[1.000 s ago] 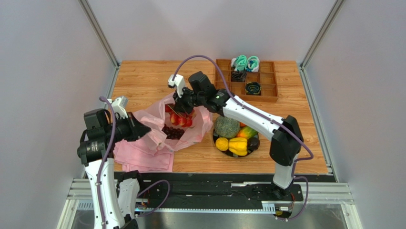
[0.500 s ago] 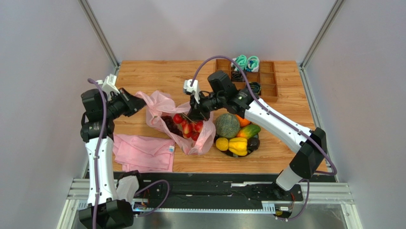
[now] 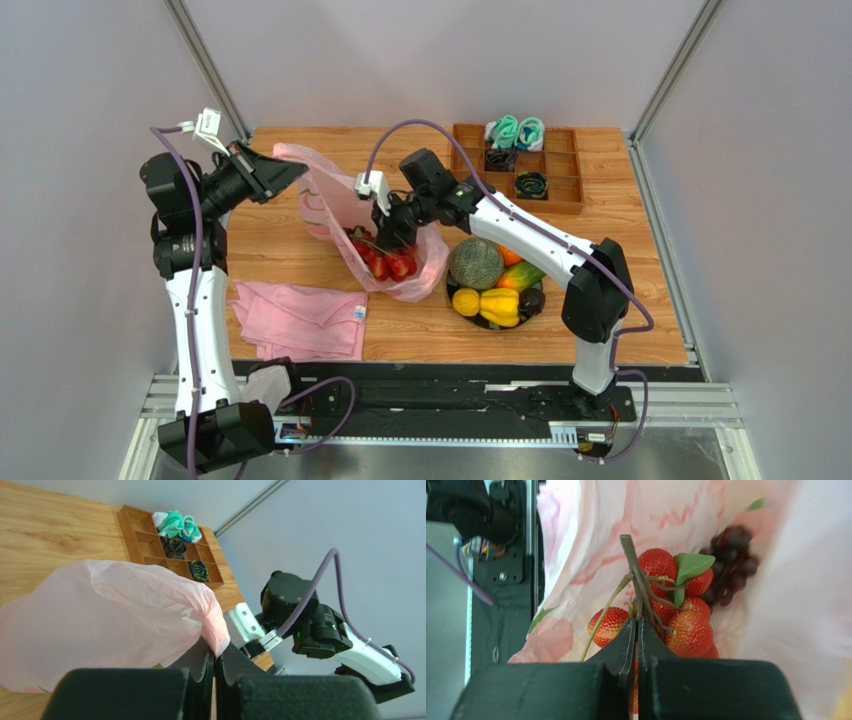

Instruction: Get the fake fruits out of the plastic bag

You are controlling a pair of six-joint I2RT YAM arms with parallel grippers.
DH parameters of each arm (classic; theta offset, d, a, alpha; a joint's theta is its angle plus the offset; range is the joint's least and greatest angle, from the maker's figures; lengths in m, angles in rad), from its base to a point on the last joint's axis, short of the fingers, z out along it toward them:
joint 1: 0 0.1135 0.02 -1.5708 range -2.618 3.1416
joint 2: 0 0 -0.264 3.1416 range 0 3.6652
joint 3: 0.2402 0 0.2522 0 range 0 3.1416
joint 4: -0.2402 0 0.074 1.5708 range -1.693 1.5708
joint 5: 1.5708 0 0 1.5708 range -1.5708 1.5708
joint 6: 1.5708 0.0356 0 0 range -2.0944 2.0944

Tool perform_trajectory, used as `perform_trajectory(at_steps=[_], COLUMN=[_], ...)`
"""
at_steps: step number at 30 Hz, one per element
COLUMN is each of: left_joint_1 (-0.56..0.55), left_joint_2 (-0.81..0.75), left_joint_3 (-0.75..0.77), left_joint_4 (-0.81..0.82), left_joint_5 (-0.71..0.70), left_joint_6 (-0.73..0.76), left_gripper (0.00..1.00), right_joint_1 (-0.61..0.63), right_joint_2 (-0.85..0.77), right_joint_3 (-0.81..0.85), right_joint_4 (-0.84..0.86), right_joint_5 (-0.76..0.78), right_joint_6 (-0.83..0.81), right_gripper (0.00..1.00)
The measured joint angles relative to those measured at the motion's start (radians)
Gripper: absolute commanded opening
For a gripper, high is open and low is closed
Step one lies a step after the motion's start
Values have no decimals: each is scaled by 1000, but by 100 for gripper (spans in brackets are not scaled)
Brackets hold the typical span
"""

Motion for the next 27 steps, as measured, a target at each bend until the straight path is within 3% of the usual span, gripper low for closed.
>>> perform_trajectory(at_steps=[8,13,18,27], left_joint_1=[3,3,4,4], left_joint_2=[35,87,93,15], left_joint_3=[47,41,13,-66], left_joint_4=[-67,-93,-101,-104], left_joint_5=[-96,-167,-200,-207], left_joint_6=[92,127,142,141], left_gripper=[0,0,0,0], right_joint_1=[-10,-23,-76,-352], right_joint_2=[29,-83,-299,-615], right_joint_3=[324,358,209,-45], right_joint_4=[36,82,103,-29], right_joint_5=[-42,-89,-101,13], right_joint_6=[108,220,285,235], right_gripper=[0,0,0,0])
